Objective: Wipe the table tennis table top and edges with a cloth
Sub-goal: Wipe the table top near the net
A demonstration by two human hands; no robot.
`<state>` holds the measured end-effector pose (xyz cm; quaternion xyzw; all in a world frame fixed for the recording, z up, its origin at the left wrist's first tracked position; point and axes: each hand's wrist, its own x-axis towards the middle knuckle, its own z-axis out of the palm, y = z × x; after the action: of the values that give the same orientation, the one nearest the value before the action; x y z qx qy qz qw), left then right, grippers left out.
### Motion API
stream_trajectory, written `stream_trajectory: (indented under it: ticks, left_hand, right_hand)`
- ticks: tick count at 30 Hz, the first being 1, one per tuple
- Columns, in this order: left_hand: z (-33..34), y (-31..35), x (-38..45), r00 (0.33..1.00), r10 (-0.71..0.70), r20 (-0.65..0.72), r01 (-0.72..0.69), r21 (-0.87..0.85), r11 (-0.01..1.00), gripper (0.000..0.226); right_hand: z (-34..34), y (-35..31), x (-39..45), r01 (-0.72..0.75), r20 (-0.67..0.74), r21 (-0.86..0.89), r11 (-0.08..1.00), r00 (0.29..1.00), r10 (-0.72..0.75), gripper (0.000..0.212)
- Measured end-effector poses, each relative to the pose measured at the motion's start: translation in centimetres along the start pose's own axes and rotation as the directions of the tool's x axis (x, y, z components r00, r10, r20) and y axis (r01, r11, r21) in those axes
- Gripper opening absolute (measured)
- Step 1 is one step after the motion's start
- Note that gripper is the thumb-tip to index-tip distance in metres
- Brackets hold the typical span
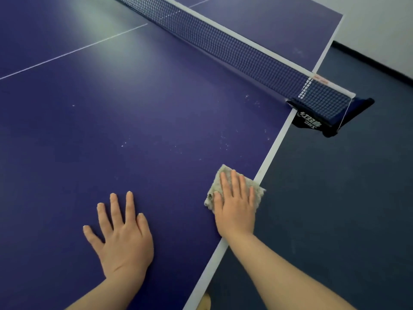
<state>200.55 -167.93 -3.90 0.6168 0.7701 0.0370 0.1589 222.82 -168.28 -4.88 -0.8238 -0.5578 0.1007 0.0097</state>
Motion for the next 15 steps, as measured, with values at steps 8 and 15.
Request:
stream_trajectory:
  ticks: [8,15]
  left_hand:
    - [-0.2,0.4,0.0,1.000,-0.013,0.005,0.013,0.005,1.000,0.058]
    - [-0.6,0.7,-0.1,0.999,-0.026,0.027,0.027,-0.006,1.000,0.058]
  right_hand:
    - [1.7,-5.7,-5.7,0.348,-0.038,0.009,0.937,0.937,-0.348,0.056]
    - [0.1,-2.0,-0.2,0.015,0.031,0.003,1.000,0.999,-0.015,0.065]
